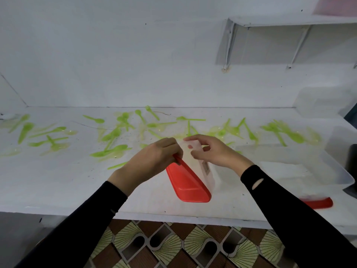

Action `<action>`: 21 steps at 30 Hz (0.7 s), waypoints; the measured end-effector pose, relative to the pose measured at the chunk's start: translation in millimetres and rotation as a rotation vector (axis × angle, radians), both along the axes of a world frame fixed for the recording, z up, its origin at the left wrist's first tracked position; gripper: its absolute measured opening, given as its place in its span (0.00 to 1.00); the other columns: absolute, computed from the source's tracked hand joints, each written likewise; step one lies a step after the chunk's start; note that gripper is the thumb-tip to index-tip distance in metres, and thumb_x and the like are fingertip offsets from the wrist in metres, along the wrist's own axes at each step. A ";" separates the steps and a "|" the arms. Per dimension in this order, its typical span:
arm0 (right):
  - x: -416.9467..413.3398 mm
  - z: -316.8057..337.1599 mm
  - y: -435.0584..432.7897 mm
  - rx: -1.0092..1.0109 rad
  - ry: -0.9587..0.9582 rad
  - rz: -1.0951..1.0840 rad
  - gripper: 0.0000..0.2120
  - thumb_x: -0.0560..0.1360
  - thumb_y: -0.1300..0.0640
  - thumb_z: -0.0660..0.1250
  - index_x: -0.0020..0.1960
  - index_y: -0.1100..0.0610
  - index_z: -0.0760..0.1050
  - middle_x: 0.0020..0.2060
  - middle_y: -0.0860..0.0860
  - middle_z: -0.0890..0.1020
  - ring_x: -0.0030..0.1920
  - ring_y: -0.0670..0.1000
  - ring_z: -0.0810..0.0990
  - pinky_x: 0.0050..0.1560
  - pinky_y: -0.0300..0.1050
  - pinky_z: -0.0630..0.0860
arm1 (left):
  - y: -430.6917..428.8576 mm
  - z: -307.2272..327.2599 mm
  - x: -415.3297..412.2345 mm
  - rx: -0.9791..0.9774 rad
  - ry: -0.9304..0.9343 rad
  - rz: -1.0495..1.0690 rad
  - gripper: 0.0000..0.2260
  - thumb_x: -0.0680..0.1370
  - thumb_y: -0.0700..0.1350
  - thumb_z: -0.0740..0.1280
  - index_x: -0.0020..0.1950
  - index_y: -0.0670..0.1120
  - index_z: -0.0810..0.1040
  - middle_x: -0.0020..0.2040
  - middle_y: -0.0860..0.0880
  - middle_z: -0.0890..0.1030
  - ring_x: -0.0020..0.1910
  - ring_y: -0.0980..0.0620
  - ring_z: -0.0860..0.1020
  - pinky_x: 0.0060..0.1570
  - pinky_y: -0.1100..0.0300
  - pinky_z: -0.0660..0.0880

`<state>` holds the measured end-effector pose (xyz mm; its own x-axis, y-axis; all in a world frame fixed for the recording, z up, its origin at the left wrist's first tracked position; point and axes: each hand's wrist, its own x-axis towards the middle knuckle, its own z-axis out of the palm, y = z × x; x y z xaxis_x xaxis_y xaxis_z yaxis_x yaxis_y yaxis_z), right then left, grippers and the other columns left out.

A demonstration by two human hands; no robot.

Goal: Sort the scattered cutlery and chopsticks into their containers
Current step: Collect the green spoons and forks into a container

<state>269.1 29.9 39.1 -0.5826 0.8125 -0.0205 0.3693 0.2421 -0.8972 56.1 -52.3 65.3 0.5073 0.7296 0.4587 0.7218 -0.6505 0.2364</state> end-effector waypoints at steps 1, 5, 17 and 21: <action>2.9 -3.0 3.8 0.001 0.027 -0.045 0.19 0.72 0.57 0.71 0.56 0.35 0.79 0.56 0.47 0.82 0.54 0.45 0.82 0.53 0.47 0.80 | 0.1 0.0 1.0 0.048 0.017 -0.001 0.04 0.75 0.36 0.67 0.46 0.44 0.78 0.44 0.52 0.76 0.42 0.54 0.74 0.38 0.57 0.74; 34.2 -6.1 16.8 -0.084 0.165 -0.408 0.12 0.78 0.59 0.65 0.57 0.44 0.76 0.54 0.60 0.81 0.47 0.54 0.85 0.48 0.61 0.81 | -5.5 2.4 -12.9 0.212 0.004 -0.015 0.02 0.80 0.38 0.66 0.48 0.43 0.77 0.48 0.50 0.76 0.44 0.49 0.76 0.40 0.54 0.76; 76.5 12.9 31.7 -0.642 0.840 -0.848 0.06 0.80 0.56 0.58 0.53 0.59 0.67 0.48 0.59 0.74 0.44 0.57 0.78 0.31 0.52 0.82 | -4.7 -101.1 -35.4 0.154 0.019 0.096 0.03 0.78 0.42 0.64 0.45 0.44 0.73 0.44 0.49 0.71 0.42 0.47 0.73 0.33 0.50 0.74; 56.9 -29.6 -5.8 -0.789 0.535 -0.913 0.13 0.83 0.53 0.54 0.48 0.62 0.69 0.41 0.61 0.74 0.36 0.56 0.73 0.21 0.40 0.76 | -5.0 -145.6 10.4 0.109 0.037 -0.007 0.04 0.77 0.43 0.66 0.44 0.46 0.71 0.43 0.49 0.71 0.41 0.50 0.70 0.26 0.52 0.72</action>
